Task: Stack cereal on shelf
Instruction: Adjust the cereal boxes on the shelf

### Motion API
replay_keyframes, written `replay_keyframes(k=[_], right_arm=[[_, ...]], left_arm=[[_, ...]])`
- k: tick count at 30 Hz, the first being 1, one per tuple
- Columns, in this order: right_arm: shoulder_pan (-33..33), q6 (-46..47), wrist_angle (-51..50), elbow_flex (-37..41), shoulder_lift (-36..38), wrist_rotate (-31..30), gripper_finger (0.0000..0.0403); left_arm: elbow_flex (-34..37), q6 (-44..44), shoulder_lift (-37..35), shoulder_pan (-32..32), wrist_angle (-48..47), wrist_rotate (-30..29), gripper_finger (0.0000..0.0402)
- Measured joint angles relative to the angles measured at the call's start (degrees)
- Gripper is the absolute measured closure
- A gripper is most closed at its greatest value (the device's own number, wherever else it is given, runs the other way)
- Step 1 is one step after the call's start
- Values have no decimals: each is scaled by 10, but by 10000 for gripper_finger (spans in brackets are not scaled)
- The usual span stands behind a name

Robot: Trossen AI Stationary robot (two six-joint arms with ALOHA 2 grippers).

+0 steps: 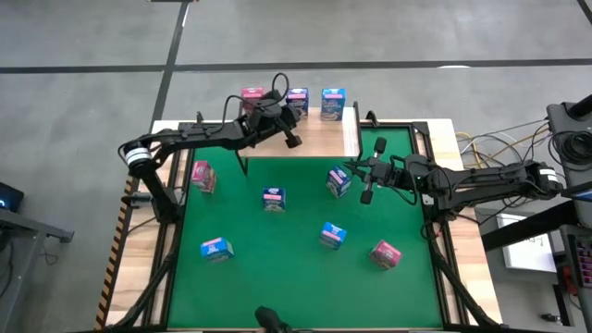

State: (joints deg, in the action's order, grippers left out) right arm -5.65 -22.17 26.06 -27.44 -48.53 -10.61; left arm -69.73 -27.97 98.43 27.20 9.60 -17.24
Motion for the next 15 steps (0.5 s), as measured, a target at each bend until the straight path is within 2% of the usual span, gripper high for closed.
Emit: replay_keyframes(k=[15], right_arm=[[0,-2,0,0,0,0,390]], left_arm=[[0,0,0,7,28,-3,401]])
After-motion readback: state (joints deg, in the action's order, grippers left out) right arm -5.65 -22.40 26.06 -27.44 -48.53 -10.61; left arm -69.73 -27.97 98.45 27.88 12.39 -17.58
